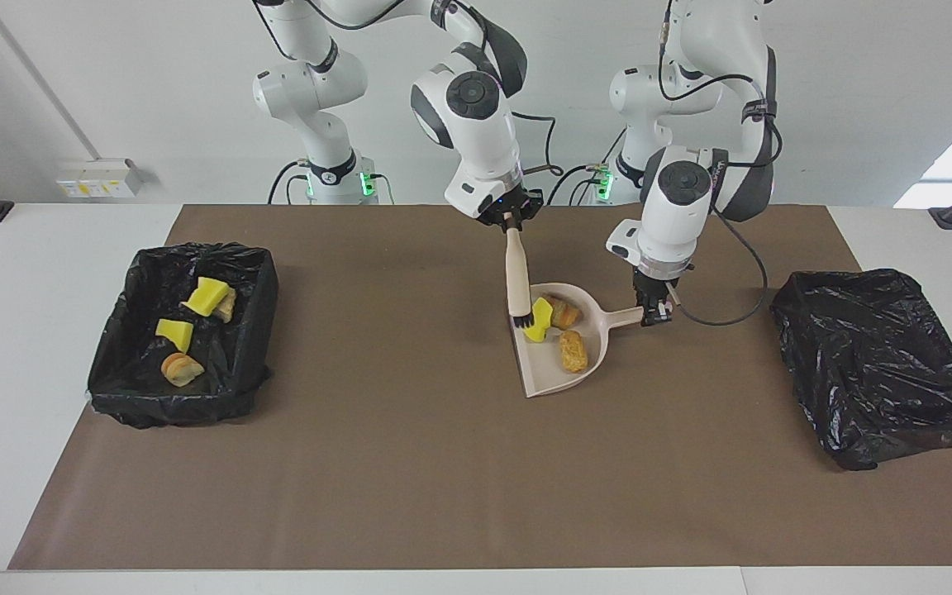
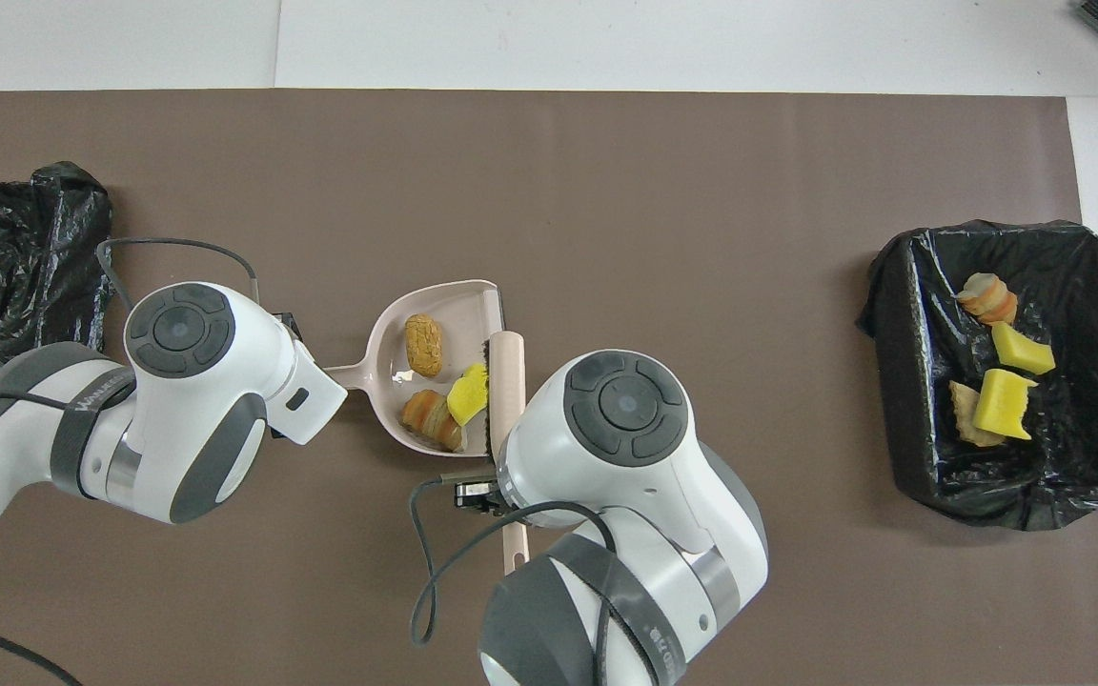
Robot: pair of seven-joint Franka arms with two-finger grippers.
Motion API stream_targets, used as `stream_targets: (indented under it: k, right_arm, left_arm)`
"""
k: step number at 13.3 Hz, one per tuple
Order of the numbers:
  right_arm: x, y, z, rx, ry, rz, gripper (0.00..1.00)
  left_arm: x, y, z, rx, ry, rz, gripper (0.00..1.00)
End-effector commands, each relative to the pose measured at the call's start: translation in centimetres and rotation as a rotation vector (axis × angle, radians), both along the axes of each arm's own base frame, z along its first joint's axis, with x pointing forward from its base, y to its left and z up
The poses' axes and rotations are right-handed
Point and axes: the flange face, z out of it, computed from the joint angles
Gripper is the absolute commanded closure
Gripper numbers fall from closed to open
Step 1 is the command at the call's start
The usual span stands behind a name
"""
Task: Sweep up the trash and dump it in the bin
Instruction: 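Brush the remaining pieces into the dustpan with the right gripper, then carry the loaded dustpan over the bin with the left gripper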
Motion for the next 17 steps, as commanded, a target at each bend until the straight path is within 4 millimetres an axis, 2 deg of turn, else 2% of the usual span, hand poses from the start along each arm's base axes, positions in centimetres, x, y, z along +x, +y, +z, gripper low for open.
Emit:
stream_targets:
  k: [1,3,5,6,7,8,10,11,12,14,16,17]
  right_arm:
    - [-1.4,-1.3,1.4,-0.07,0.002,-0.052,1.0]
    - [-3.8,-1.3,1.0,-0.103,0.003,-0.064,1.0]
    - [-7.4,-0.1,0.5,-0.129,-0.001,-0.034,1.0]
    - [-9.0,1.3,0.1,-0.141,0.0,-0.029,1.0]
    - [-9.8,2.6,-0.3,-0.142,-0.02,-0.037,1.0]
    - [-10.4,4.0,-1.3,-0.139,-0.032,-0.037,1.0]
    - [-12.1,6.6,-3.4,-0.162,-0.052,-0.028,1.0]
    - [-13.0,7.9,-5.2,-0.198,-0.066,-0.017,1.0]
    - [-13.6,8.9,-6.8,-0.219,-0.079,-0.016,1.0]
    - [-14.7,10.0,-9.0,-0.232,-0.069,0.005,1.0]
    - [-15.0,10.0,-9.3,-0.22,-0.077,0.023,1.0]
    - [-15.8,10.6,-9.7,-0.223,-0.075,0.043,1.0]
  left_arm:
    - [1.5,2.6,1.5,-0.06,-0.007,-0.022,1.0]
    - [2.4,5.1,2.7,-0.081,-0.015,-0.026,1.0]
    - [3.6,7.7,4.9,-0.111,-0.003,-0.043,1.0]
    - [4.0,9.9,6.2,-0.127,0.009,-0.043,1.0]
    - [4.0,11.9,7.9,-0.126,0.013,-0.047,1.0]
    - [4.1,14.3,9.3,-0.124,0.009,-0.053,1.0]
    - [4.3,17.6,12.6,-0.122,0.004,-0.072,1.0]
    - [4.5,19.5,14.3,-0.123,0.01,-0.09,1.0]
    - [4.4,21.6,15.7,-0.123,0.014,-0.109,1.0]
    - [4.0,27.4,17.6,-0.132,0.022,-0.164,1.0]
    - [3.3,32.6,18.8,-0.134,0.02,-0.169,1.0]
    - [2.9,34.8,19.0,-0.128,0.016,-0.174,1.0]
